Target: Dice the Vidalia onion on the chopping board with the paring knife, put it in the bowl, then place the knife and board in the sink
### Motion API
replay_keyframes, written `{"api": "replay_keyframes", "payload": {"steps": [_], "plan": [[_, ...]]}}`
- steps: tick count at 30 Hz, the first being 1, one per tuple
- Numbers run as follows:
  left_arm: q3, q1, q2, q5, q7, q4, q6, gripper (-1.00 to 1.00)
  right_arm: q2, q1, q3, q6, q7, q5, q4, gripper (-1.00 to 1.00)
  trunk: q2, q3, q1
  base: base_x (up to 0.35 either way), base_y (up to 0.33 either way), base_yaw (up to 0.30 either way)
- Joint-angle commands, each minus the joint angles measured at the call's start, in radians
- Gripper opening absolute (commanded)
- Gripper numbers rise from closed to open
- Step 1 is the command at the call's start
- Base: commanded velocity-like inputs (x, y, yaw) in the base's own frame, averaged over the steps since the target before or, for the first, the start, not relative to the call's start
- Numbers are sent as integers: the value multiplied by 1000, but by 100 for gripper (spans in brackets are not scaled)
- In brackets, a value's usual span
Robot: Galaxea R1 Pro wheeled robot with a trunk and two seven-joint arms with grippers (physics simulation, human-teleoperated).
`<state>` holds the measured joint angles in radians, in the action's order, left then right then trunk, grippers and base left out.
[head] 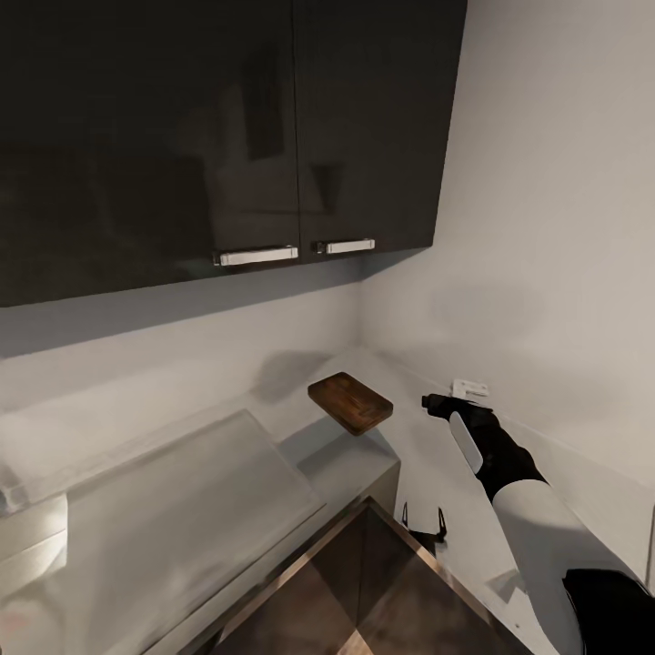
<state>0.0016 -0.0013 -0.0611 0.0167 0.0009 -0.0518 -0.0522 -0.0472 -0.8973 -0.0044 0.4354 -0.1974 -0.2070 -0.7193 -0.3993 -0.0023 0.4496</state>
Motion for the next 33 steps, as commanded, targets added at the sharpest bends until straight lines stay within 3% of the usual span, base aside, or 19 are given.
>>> {"api": "replay_keyframes", "payload": {"steps": [1, 5, 9, 18, 24, 33], "plan": [[0, 0, 4, 2, 1, 11, -3, 100, 0, 0, 1, 3, -7, -10, -1, 100, -1, 0, 0, 0, 0, 0], [-1, 0, 25, 2, 1, 28, -1, 100, 0, 0, 1, 3, -7, -10, -1, 100, -1, 0, 0, 0, 0, 0], [-2, 0, 29, 2, 1, 31, 0, 100, 0, 0, 1, 3, -7, -11, -1, 100, -1, 0, 0, 101, 0, 0], [-2, 0, 26, 2, 1, 32, 0, 100, 0, 0, 1, 10, -7, -11, -2, 100, -1, 0, 0, 161, 0, 0], [-2, 0, 24, 2, 1, 32, 0, 100, 0, 0, 1, 82, -7, -11, -3, 100, -1, 0, 0, 9, 0, 9], [-2, 0, 24, 2, 1, 32, 0, 100, 0, 0, 1, 89, -7, -11, -3, 100, -1, 0, 0, 116, -86, 160]]}}
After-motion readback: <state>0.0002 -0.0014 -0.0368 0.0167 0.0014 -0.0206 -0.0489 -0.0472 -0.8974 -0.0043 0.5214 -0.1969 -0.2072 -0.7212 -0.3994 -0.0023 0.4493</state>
